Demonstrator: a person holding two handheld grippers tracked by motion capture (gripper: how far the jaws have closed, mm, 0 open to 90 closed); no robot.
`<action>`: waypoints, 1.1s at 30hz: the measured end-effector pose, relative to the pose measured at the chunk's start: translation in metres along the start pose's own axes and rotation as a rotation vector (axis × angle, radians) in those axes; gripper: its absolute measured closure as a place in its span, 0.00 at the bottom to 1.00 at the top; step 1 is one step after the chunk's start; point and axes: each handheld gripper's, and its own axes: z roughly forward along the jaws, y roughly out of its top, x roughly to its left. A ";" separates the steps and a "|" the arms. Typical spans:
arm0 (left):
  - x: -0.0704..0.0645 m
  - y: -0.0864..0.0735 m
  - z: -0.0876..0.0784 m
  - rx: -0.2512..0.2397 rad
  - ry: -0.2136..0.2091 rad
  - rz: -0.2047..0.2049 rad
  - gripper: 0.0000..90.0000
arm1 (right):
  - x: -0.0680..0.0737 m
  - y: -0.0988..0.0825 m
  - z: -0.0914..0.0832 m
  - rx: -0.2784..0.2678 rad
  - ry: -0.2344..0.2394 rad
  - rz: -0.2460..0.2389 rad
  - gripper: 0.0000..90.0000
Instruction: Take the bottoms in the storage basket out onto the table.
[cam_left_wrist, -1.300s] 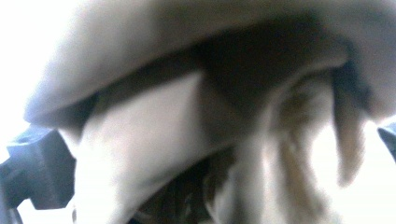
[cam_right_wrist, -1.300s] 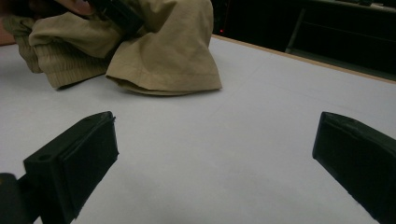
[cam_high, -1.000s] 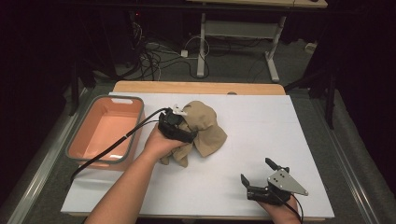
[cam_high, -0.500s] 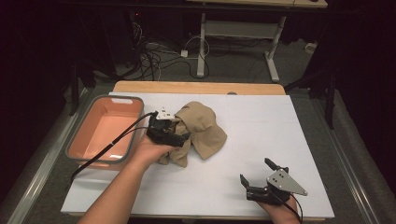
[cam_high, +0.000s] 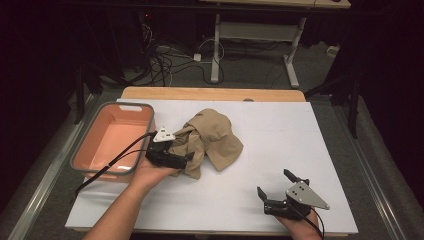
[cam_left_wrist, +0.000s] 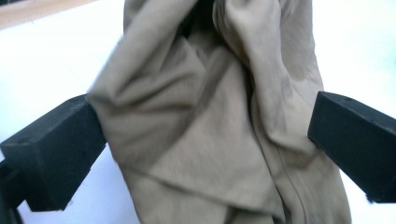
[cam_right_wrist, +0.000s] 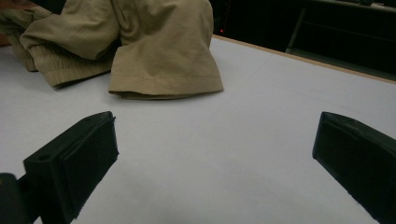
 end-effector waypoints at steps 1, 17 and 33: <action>0.000 -0.003 -0.001 -0.004 0.000 -0.001 0.00 | 0.000 0.000 0.000 0.000 0.000 0.000 0.01; -0.017 -0.044 -0.016 -0.043 -0.024 0.005 0.00 | 0.001 0.000 0.000 -0.003 0.001 0.000 0.01; -0.034 -0.084 -0.051 -0.161 -0.070 -0.015 0.00 | 0.004 0.001 -0.002 -0.021 0.008 0.005 0.01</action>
